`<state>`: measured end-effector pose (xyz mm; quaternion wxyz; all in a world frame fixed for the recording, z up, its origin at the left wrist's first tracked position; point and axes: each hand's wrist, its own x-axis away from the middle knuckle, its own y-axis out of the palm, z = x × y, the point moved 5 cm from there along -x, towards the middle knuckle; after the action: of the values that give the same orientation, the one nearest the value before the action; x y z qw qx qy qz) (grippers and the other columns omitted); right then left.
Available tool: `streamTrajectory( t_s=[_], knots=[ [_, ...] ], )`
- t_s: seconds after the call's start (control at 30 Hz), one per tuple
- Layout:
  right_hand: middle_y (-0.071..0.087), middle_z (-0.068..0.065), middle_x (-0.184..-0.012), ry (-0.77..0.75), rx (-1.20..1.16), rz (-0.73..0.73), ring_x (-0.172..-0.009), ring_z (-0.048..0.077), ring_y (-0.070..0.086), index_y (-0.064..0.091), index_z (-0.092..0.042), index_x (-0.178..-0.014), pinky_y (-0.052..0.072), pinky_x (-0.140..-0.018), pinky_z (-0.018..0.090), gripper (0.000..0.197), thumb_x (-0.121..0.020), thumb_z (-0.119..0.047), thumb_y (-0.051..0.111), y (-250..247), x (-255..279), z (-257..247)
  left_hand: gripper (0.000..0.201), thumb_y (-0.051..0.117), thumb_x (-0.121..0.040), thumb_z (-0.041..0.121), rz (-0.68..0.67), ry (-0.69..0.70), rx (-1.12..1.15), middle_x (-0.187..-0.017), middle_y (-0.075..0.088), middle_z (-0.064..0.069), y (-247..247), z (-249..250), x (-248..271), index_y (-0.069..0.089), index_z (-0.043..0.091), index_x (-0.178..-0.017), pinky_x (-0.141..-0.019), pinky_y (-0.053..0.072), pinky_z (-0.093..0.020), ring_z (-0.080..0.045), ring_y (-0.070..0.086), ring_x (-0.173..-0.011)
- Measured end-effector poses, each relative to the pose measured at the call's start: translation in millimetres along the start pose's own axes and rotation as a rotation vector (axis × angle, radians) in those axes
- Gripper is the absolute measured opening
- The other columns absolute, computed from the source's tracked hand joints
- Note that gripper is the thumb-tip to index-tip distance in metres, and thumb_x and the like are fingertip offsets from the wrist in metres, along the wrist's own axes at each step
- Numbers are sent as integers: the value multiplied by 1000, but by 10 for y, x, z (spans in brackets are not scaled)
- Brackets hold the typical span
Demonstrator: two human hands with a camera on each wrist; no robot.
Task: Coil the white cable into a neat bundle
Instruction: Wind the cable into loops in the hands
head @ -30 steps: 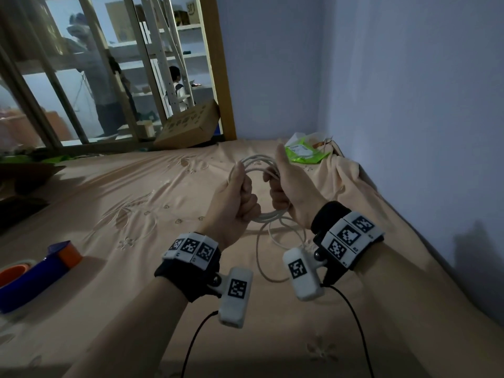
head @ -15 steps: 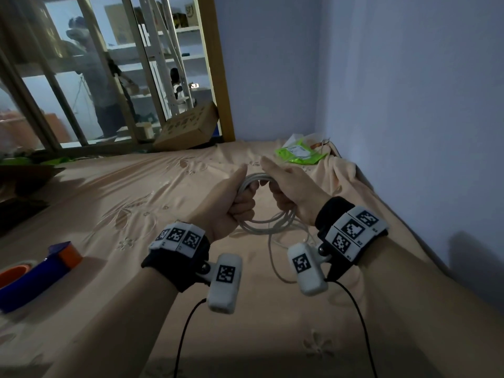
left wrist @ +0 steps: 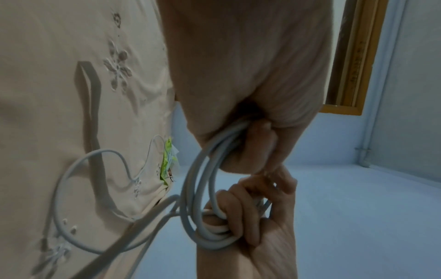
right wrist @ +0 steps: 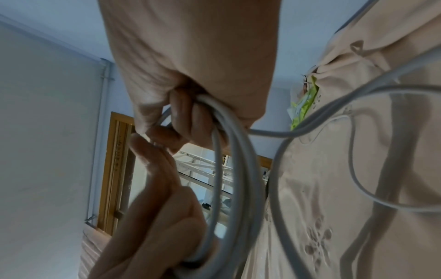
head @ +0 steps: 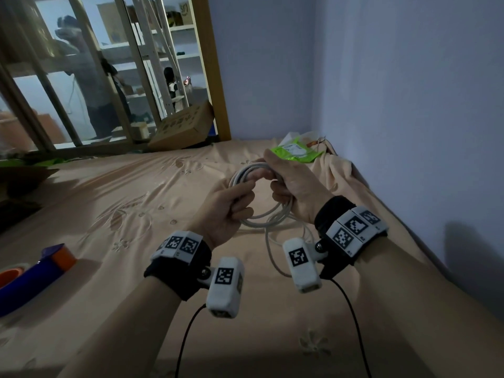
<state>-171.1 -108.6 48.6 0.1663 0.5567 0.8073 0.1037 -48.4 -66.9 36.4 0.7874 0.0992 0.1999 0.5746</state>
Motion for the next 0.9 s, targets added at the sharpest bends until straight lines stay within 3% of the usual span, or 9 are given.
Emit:
streamTrajectory(
  t_s=[0.1, 0.17, 0.27, 0.37, 0.5, 0.63, 0.77, 0.83, 0.9],
  knots=[
    [47, -9, -55, 2, 16, -12, -36, 4, 23, 64, -8, -106, 18, -38, 18, 29, -98, -34, 56, 24, -6, -19, 26, 40, -98, -1, 46, 22, -65, -64, 57, 8, -5, 10, 5, 60, 11, -108, -43, 38, -22, -4, 23, -37],
    [46, -8, -55, 5, 19, -29, -36, 4, 23, 64, -7, -106, 19, -38, 18, 29, -99, -33, 56, 47, -7, -21, 28, 38, -99, 0, 65, 18, -67, -76, 64, 7, -12, 4, 7, 60, 14, -110, -47, 44, -25, -5, 23, -37],
    [43, -4, -55, 9, 4, -26, -33, 2, 25, 62, -1, -112, 20, -34, 15, 33, -99, -31, 56, 66, -6, -4, 27, 40, -102, 10, 101, -24, -63, -89, 62, -2, -50, -13, -11, 62, 17, -116, -43, 38, -22, -7, 25, -40],
    [40, -3, -58, -12, 41, -12, -33, 3, 25, 59, 5, -122, 20, -33, 14, 45, -99, -33, 55, 57, -23, 18, 22, 40, -104, 16, 146, -52, -165, -79, 55, -5, -61, -13, -19, 60, 19, -114, -38, 27, -17, -9, 25, -41],
    [41, -4, -56, -38, 97, -35, -36, 4, 28, 65, 2, -113, 21, -35, 15, 38, -100, -33, 53, 74, -13, -5, 31, 42, -102, 38, 164, -133, -339, -71, 51, -8, -34, -65, -34, 57, 13, -92, -46, 40, -24, -12, 24, -38],
    [41, -4, -55, -55, 156, -50, -35, 4, 30, 66, 1, -110, 21, -35, 16, 39, -101, -34, 52, 116, -5, -38, 43, 42, -99, 48, 181, -193, -280, -67, 53, -8, -54, -124, -49, 55, 10, -84, -59, 41, -33, -13, 32, -38],
    [40, -4, -53, -71, 187, -55, -33, 6, 31, 62, 4, -109, 24, -34, 17, 42, -100, -36, 52, 119, -12, -46, 41, 40, -100, 48, 164, -182, -261, -76, 53, -9, -60, -142, -52, 55, 11, -92, -53, 24, -29, -8, 48, -39],
    [40, -5, -52, -69, 199, -66, -33, 6, 32, 59, 10, -110, 25, -34, 17, 48, -100, -36, 52, 125, -6, -47, 38, 42, -99, 47, 156, -155, -239, -80, 55, -8, -51, -144, -58, 57, 13, -103, -46, 28, -24, -12, 55, -51],
    [40, -7, -51, -66, 203, -64, -33, 5, 33, 54, 16, -117, 25, -34, 17, 55, -100, -36, 52, 126, -2, -45, 36, 42, -100, 45, 136, -137, -197, -83, 58, -7, -36, -147, -61, 57, 14, -114, -45, 42, -24, -18, 59, -63]
  ],
)
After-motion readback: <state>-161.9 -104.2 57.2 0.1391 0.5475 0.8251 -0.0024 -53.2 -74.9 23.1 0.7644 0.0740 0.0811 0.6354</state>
